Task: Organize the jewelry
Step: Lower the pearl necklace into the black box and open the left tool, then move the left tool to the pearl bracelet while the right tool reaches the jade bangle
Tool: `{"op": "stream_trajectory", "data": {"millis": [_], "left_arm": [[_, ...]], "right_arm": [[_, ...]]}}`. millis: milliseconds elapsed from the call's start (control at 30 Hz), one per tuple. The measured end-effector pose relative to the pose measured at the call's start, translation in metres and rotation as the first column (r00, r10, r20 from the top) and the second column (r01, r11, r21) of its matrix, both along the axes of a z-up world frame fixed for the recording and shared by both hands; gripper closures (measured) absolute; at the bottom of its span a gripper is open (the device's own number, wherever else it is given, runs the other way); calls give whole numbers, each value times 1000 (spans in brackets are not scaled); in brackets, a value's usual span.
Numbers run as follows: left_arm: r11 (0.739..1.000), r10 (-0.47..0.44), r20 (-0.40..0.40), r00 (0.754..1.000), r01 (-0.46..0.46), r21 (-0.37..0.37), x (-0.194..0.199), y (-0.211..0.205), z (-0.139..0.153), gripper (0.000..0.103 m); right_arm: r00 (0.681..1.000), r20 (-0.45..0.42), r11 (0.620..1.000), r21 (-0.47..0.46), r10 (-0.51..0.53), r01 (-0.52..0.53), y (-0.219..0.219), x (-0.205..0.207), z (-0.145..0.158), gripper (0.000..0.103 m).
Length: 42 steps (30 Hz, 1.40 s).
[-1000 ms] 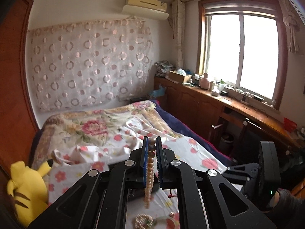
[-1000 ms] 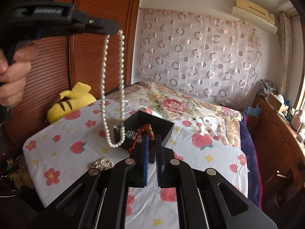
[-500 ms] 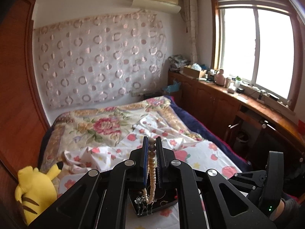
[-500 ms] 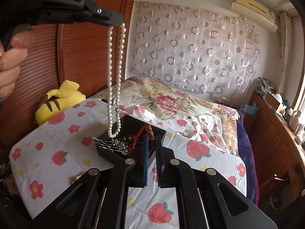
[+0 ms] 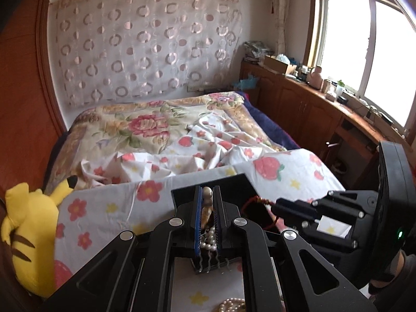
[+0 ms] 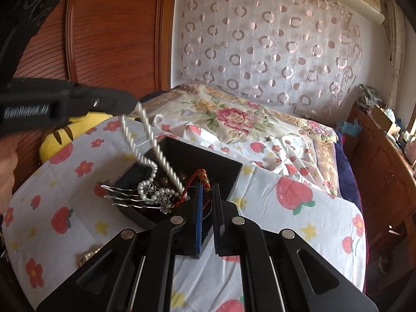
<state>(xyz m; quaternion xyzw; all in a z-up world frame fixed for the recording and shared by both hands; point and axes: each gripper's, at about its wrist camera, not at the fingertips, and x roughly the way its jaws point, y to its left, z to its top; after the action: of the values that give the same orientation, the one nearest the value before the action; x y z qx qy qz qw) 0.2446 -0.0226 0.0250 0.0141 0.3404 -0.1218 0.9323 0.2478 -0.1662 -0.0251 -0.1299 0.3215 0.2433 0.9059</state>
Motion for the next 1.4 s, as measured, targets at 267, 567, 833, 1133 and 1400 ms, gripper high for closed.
{"op": "stream_trajectory", "data": {"millis": [267, 567, 833, 1133, 1400], "left_arm": [[1000, 2, 14, 1000, -2, -16, -8, 9, -2, 75], [1000, 4, 65, 998, -4, -8, -47, 19, -14, 20], [1000, 3, 69, 998, -2, -9, -84, 32, -40, 8], [999, 14, 16, 1000, -14, -37, -125, 49, -75, 8], [999, 23, 0, 1000, -23, -35, -152, 58, -90, 8]], "right_arm": [[1000, -8, 1000, 10, -1, 1, 6, 8, -1, 92], [1000, 5, 999, 30, 12, -12, -5, -5, 5, 74], [994, 12, 994, 36, 106, -106, -13, -69, -3, 55], [976, -60, 977, 49, 209, -207, -9, -128, -29, 25], [960, -120, 967, 18, 254, -254, 7, -137, -52, 23]]}}
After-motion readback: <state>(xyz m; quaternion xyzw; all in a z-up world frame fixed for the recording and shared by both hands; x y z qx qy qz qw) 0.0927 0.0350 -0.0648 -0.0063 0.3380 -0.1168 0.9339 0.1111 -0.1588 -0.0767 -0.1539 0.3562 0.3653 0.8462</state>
